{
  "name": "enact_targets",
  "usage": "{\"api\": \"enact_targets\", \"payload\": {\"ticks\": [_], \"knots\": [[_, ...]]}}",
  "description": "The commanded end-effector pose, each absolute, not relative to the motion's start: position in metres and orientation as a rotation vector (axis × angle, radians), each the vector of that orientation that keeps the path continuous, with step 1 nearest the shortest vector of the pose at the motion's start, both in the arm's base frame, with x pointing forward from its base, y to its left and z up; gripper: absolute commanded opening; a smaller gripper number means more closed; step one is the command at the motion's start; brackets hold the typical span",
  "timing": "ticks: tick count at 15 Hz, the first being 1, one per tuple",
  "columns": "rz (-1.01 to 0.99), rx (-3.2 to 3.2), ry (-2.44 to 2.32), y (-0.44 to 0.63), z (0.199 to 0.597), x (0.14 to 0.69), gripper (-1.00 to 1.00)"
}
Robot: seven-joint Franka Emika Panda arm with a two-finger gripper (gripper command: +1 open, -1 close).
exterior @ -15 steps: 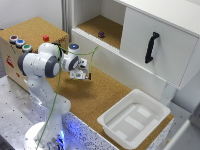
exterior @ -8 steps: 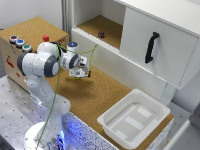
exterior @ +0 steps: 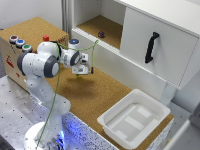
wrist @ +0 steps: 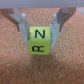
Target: Rotate the yellow block towards the left
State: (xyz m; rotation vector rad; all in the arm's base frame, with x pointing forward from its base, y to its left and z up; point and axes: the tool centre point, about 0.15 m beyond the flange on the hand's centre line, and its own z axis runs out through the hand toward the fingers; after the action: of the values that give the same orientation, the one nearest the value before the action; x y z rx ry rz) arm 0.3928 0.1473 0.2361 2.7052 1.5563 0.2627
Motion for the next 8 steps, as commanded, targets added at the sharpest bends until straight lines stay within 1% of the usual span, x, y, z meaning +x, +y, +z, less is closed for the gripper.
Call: {"api": "enact_targets", "payload": {"ticks": [1, 4, 7, 8], "knots": [[0.121, 2.479, 2.136, 0.147, 0.244, 0.392, -1.00], [0.108, 2.287, 2.369, 0.161, 0.233, 0.386, -1.00], [0.148, 2.249, 2.390, 0.175, 0.227, 0.398, -1.00], [0.172, 2.264, 2.391, 0.179, 0.230, 0.402, 1.00]]}}
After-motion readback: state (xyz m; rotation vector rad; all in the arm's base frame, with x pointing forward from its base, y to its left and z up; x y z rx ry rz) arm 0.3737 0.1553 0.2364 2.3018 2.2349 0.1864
